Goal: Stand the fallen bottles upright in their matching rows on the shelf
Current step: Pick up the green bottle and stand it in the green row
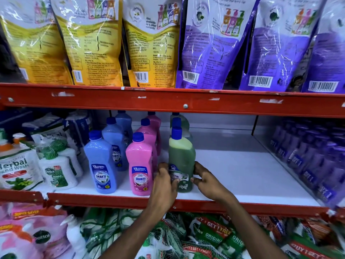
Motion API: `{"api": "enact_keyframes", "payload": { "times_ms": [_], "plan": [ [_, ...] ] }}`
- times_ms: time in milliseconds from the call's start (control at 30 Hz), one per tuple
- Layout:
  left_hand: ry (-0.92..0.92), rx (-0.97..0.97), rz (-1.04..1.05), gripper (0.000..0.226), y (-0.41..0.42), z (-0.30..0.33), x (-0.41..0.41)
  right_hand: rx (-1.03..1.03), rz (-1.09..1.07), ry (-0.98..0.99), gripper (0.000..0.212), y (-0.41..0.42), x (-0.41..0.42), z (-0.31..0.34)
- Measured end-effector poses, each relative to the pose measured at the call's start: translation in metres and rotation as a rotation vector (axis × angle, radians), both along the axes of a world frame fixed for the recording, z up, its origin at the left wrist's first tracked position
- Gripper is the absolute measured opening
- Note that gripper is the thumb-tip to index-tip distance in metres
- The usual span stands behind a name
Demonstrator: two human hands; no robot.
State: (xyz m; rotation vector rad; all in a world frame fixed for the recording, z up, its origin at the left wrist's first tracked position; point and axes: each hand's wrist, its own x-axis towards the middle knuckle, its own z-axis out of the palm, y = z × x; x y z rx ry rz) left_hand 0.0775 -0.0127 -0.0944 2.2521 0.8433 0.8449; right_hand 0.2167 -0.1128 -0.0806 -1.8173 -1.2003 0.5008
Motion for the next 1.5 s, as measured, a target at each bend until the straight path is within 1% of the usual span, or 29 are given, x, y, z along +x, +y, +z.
{"api": "enact_keyframes", "payload": {
  "times_ms": [133,200,300,367,467,667,800,1000,1200,1400,1500],
  "plan": [
    [-0.023,-0.032,-0.016,0.031,0.004,0.0,0.0,0.047,-0.063,0.011,0.044,-0.004,-0.004,-0.005],
    [-0.005,-0.05,-0.046,0.037,0.007,0.0,-0.001,0.095,-0.135,0.018,0.041,-0.006,-0.008,-0.012],
    [0.006,-0.082,-0.118,0.045,0.011,-0.002,-0.001,0.126,-0.197,-0.013,0.042,-0.008,-0.014,-0.019],
    [0.011,-0.131,-0.132,0.044,0.01,-0.003,-0.002,0.135,-0.229,-0.022,0.041,-0.008,-0.017,-0.02],
    [0.0,-0.138,-0.114,0.042,0.009,-0.006,-0.003,0.125,-0.265,-0.036,0.038,-0.008,-0.02,-0.021],
    [0.001,-0.141,-0.118,0.042,0.007,-0.01,-0.009,0.113,-0.267,-0.046,0.034,-0.013,-0.026,-0.02],
    [0.014,-0.112,-0.114,0.037,0.006,-0.012,-0.014,0.113,-0.262,-0.029,0.033,-0.017,-0.029,-0.019],
    [0.023,-0.107,-0.127,0.037,0.004,-0.011,-0.019,0.101,-0.264,-0.016,0.032,-0.019,-0.031,-0.019],
    [0.024,-0.112,-0.13,0.043,0.005,-0.012,-0.02,0.089,-0.26,-0.013,0.033,-0.02,-0.032,-0.02],
    [0.029,-0.128,-0.126,0.039,0.004,-0.013,-0.022,0.084,-0.254,0.006,0.033,-0.021,-0.031,-0.02],
    [0.017,-0.12,-0.135,0.041,0.003,-0.012,-0.023,0.077,-0.257,0.002,0.033,-0.021,-0.032,-0.02]
  ]
}}
